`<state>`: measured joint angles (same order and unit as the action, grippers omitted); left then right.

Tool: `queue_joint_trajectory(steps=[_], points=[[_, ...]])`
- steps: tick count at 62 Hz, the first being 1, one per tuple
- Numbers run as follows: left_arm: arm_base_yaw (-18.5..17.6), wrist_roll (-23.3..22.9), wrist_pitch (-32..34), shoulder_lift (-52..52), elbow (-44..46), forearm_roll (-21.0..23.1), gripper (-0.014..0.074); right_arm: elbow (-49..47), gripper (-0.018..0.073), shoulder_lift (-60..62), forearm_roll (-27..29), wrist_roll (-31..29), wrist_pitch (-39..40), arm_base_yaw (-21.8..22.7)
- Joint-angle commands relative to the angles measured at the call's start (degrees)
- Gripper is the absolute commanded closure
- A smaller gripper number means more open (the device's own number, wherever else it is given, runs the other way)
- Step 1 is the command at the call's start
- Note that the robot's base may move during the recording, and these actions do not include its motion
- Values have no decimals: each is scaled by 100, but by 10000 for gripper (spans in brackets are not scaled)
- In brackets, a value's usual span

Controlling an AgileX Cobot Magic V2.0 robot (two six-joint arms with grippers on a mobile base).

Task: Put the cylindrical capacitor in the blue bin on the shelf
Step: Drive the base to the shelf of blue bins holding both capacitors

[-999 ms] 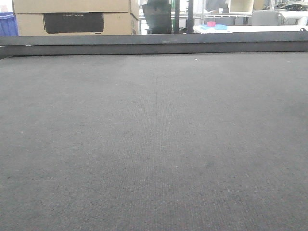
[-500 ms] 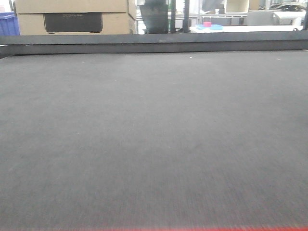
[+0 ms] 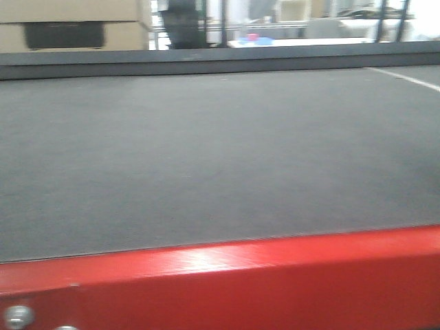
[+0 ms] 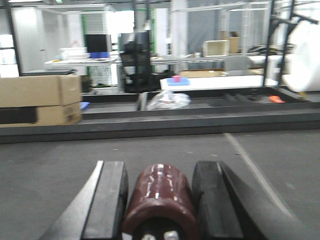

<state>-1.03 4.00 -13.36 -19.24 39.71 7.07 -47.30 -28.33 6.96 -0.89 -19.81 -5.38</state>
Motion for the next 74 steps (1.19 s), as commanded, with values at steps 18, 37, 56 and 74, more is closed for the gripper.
queue_joint_trajectory(steps=[18,37,56,74], points=[[9,-17,115,17,5,35,707,-5,722,32,9,-12,183,8],[9,-17,115,17,5,35,707,-5,722,32,9,-12,183,8],[9,-17,115,17,5,35,707,-5,722,32,9,-12,183,8],[9,-17,115,17,5,35,707,-5,722,32,9,-12,183,8]])
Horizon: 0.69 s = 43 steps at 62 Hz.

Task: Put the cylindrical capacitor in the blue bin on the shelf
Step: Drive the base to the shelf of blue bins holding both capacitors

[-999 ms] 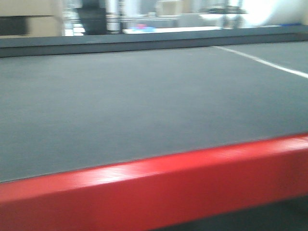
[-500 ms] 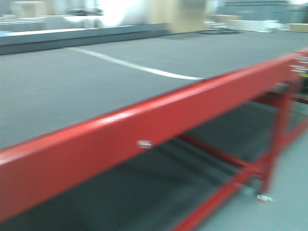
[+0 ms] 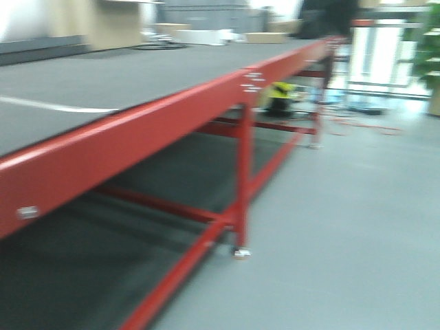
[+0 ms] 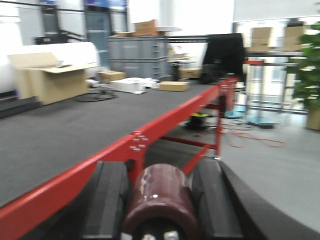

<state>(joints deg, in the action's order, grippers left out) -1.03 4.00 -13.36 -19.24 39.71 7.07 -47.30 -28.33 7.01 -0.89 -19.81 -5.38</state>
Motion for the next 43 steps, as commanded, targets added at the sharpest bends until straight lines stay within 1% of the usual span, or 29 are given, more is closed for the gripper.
queue_joint_trajectory(steps=[1,43], points=[[9,-17,115,17,5,35,707,-5,722,32,4,-12,183,8],[9,-17,115,17,5,35,707,-5,722,32,4,-12,183,8]])
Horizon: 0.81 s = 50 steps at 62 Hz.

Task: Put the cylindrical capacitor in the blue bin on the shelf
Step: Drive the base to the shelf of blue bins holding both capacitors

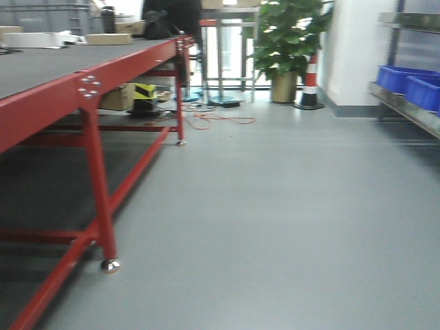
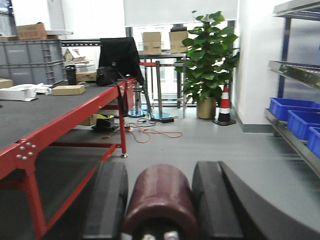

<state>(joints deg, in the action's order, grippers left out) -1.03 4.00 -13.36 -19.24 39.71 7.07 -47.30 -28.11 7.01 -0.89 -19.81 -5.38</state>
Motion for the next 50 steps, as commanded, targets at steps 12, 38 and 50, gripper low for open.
queue_joint_trajectory(steps=[12,38,50], points=[[9,-17,115,17,5,35,707,-5,722,9,4,-12,183,8],[9,-17,115,17,5,35,707,-5,722,9,4,-12,183,8],[9,-17,115,17,5,35,707,-5,722,9,4,-12,183,8]])
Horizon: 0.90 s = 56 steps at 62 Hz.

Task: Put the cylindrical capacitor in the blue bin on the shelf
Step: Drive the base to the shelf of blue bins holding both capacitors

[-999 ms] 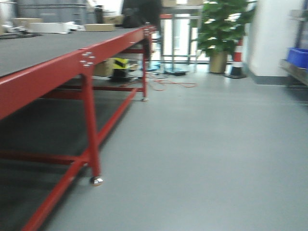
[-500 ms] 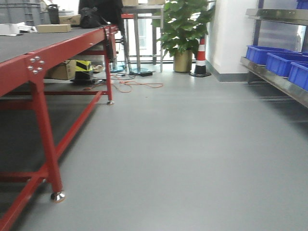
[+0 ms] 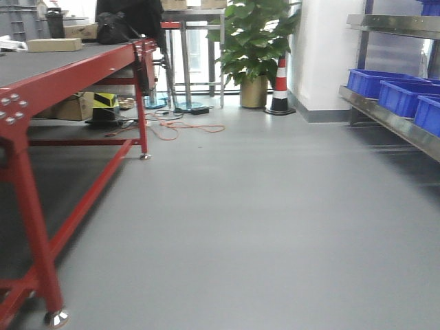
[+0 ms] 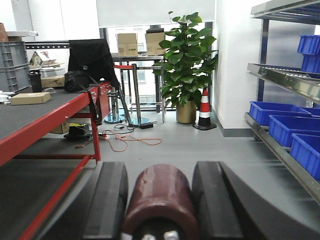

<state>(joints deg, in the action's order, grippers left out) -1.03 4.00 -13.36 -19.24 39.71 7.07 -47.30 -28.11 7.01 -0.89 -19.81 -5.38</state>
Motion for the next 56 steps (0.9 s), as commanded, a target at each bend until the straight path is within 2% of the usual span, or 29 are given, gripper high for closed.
queue_joint_trajectory(steps=[1,56], points=[[9,-17,115,17,5,35,707,-5,722,9,4,-12,183,8],[9,-17,115,17,5,35,707,-5,722,9,4,-12,183,8]])
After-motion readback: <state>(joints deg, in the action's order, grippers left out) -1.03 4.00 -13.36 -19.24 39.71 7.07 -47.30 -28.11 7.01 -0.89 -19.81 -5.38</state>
